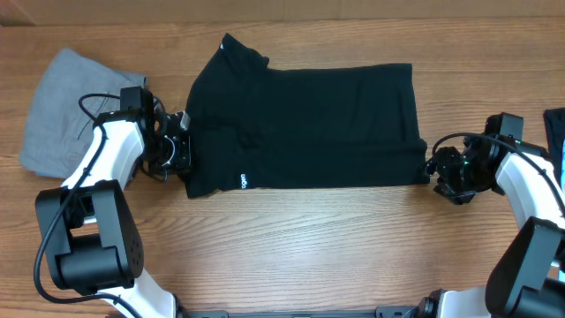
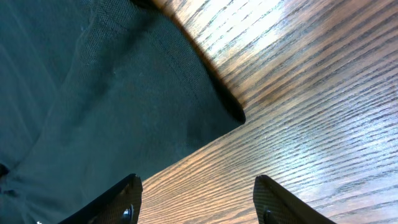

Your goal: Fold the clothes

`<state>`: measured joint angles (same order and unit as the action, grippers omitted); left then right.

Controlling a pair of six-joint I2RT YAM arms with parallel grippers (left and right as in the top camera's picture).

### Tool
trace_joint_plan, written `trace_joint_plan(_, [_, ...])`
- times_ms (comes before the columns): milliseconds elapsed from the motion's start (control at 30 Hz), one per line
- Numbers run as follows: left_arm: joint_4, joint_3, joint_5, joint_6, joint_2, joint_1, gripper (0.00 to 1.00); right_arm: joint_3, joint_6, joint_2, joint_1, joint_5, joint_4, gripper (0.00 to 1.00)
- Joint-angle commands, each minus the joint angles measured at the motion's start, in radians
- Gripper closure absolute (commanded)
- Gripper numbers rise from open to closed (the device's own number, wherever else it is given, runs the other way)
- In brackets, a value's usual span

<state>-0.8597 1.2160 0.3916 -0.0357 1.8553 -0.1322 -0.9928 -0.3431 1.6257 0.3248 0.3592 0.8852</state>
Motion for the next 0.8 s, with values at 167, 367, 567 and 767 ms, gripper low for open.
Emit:
trace_joint_plan(167, [-0.042,0.092,0.019,-0.011,-0.027,-0.014,0.96,0.006,0.003,0.002,-0.005,0.001,0.003,0.39])
trace_joint_plan(367, [-0.057,0.194,-0.061,-0.013,-0.027,-0.026,0.96,0.006,0.003,0.002,-0.005,0.001,0.003,0.39])
trace_joint_plan(567, [-0.025,0.206,-0.067,-0.013,-0.027,-0.026,0.80,0.006,0.003,0.002,-0.005,0.001,0.003,0.38])
trace_joint_plan(767, [-0.019,0.206,-0.107,-0.010,-0.027,-0.026,0.78,0.006,0.003,0.002,-0.005,0.001,0.003,0.39])
